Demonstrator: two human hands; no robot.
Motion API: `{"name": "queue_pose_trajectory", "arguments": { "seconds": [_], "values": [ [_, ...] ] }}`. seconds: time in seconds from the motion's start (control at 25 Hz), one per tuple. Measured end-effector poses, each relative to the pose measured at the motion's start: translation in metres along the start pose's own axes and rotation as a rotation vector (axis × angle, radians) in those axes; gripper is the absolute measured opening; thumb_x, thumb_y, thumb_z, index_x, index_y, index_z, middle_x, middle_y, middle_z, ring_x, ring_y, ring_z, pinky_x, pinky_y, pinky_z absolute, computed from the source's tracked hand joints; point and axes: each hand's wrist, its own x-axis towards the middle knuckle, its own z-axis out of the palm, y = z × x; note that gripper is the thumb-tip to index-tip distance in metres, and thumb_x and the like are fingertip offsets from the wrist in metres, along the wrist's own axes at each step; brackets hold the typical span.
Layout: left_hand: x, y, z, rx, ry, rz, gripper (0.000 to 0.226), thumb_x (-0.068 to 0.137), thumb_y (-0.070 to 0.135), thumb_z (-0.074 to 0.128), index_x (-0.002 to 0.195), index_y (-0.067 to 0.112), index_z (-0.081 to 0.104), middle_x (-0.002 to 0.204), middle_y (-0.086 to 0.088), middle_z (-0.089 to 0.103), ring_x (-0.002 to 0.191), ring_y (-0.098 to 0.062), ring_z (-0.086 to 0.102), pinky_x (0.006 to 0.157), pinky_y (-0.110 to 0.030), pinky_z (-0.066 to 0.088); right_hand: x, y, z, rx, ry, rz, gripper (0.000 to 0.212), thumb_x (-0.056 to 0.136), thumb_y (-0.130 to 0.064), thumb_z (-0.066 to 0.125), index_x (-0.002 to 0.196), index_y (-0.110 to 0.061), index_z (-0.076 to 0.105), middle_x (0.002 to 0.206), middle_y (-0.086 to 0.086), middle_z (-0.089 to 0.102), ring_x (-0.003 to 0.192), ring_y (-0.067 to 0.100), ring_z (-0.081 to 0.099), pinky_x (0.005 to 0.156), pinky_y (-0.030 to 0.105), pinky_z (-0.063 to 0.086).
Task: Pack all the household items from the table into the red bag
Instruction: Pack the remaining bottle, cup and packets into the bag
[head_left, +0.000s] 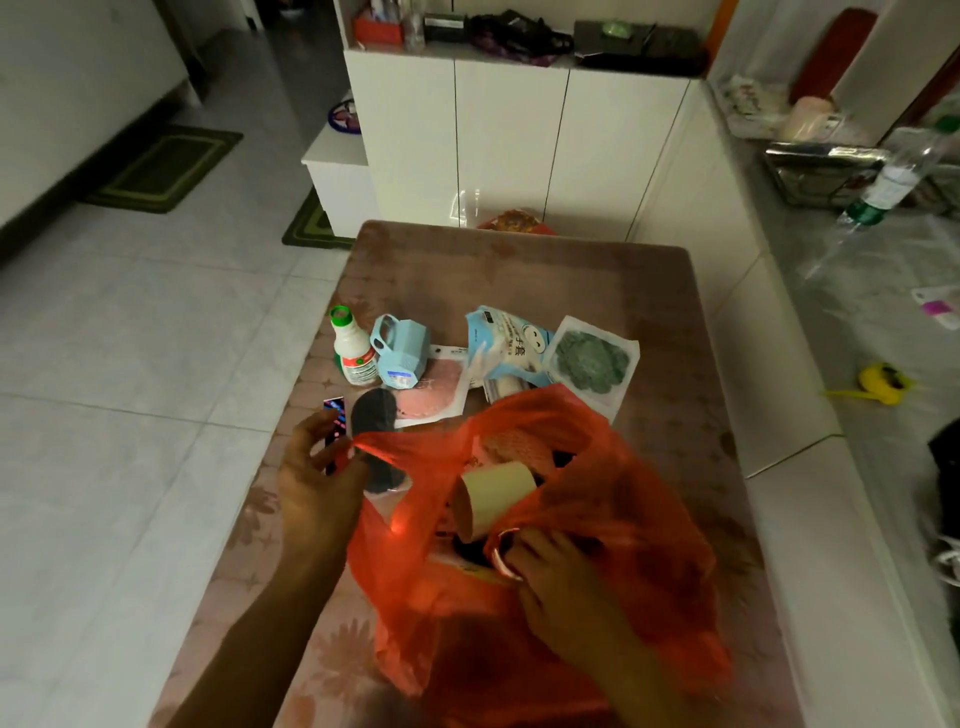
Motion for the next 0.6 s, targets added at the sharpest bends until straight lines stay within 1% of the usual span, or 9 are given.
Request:
{"name": "queue_pose_trajectory", "arguments": {
  "seconds": [0.08, 0.12, 0.2, 0.28, 0.36, 0.44, 0.48, 0.52, 0.6],
  "values": [
    [-0.004, 0.013, -0.011, -0.134, 0.024, 0.089, 0.056, 0.08, -0.02, 0.055, 0.104, 0.031, 0.06, 0.104, 0.018, 0.063, 0.1, -0.011, 0.065, 0.089, -0.046, 0.056, -0.002, -0.002, 0.015, 0.1, -0.033, -0.02, 0.034, 0.079, -0.011, 0.054, 0.111, -0.017, 0.063, 0.118, 0.0, 0.056, 0.107, 0.021, 0.052, 0.089, 0.036, 0.047],
    [-0.008, 0.021, -0.017, -0.159, 0.011, 0.181, 0.064, 0.078, -0.025, 0.05, 0.101, 0.034, 0.06, 0.103, 0.018, 0.065, 0.104, -0.014, 0.065, 0.087, -0.04, 0.058, 0.001, -0.004, 0.018, 0.152, -0.04, -0.033, 0.031, 0.079, -0.012, 0.053, 0.109, -0.016, 0.062, 0.117, 0.0, 0.054, 0.106, 0.019, 0.052, 0.087, 0.036, 0.047],
    [-0.02, 0.036, -0.024, -0.156, -0.078, 0.427, 0.076, 0.07, -0.031, 0.042, 0.104, 0.034, 0.06, 0.11, 0.015, 0.064, 0.109, -0.017, 0.064, 0.077, -0.024, 0.059, 0.01, -0.01, 0.016, 0.248, -0.07, 0.009, 0.032, 0.08, -0.016, 0.056, 0.112, -0.015, 0.059, 0.121, -0.001, 0.049, 0.109, 0.019, 0.051, 0.088, 0.038, 0.047],
    [-0.031, 0.046, -0.028, -0.112, -0.195, 0.605, 0.075, 0.064, -0.033, 0.039, 0.112, 0.022, 0.058, 0.119, 0.0, 0.059, 0.107, -0.02, 0.063, 0.071, -0.02, 0.058, 0.013, -0.013, 0.012, 0.286, -0.059, 0.135, 0.048, 0.08, -0.03, 0.062, 0.126, -0.025, 0.048, 0.134, -0.007, 0.039, 0.116, 0.016, 0.05, 0.089, 0.035, 0.05],
    [-0.037, 0.049, -0.032, -0.038, -0.23, 0.633, 0.072, 0.064, -0.037, 0.039, 0.112, 0.014, 0.058, 0.122, -0.008, 0.055, 0.103, -0.022, 0.064, 0.065, -0.023, 0.059, 0.009, -0.018, 0.001, 0.187, 0.044, 0.28, 0.067, 0.079, -0.04, 0.069, 0.135, -0.037, 0.033, 0.143, -0.012, 0.03, 0.118, 0.012, 0.051, 0.082, 0.028, 0.055],
    [-0.039, 0.044, -0.033, -0.012, -0.242, 0.61, 0.073, 0.064, -0.04, 0.039, 0.11, 0.013, 0.059, 0.122, -0.008, 0.055, 0.099, -0.02, 0.063, 0.061, -0.023, 0.058, 0.002, -0.02, -0.017, 0.102, 0.164, 0.428, 0.072, 0.079, -0.046, 0.071, 0.139, -0.038, 0.032, 0.138, -0.009, 0.036, 0.109, 0.014, 0.057, 0.071, 0.023, 0.054],
    [-0.041, 0.04, -0.032, -0.012, -0.248, 0.605, 0.073, 0.064, -0.04, 0.039, 0.109, 0.013, 0.059, 0.12, -0.007, 0.055, 0.098, -0.019, 0.063, 0.061, -0.022, 0.057, -0.001, -0.022, -0.029, 0.098, 0.209, 0.483, 0.067, 0.079, -0.05, 0.07, 0.136, -0.038, 0.037, 0.132, -0.01, 0.042, 0.105, 0.014, 0.059, 0.069, 0.025, 0.054],
    [-0.042, 0.038, -0.03, -0.011, -0.251, 0.602, 0.073, 0.064, -0.04, 0.039, 0.108, 0.014, 0.059, 0.119, -0.005, 0.056, 0.097, -0.018, 0.063, 0.061, -0.02, 0.057, -0.005, -0.021, -0.038, 0.132, 0.244, 0.498, 0.054, 0.079, -0.05, 0.07, 0.127, -0.04, 0.047, 0.123, -0.014, 0.05, 0.1, 0.013, 0.06, 0.07, 0.028, 0.055],
    [-0.045, 0.036, -0.026, -0.003, -0.251, 0.588, 0.071, 0.065, -0.039, 0.04, 0.106, 0.015, 0.06, 0.117, 0.001, 0.057, 0.097, -0.015, 0.063, 0.063, -0.018, 0.056, -0.014, -0.021, -0.058, 0.332, 0.327, 0.451, 0.011, 0.082, -0.042, 0.069, 0.09, -0.038, 0.063, 0.087, -0.019, 0.064, 0.077, 0.002, 0.063, 0.064, 0.023, 0.055]
  ]
}}
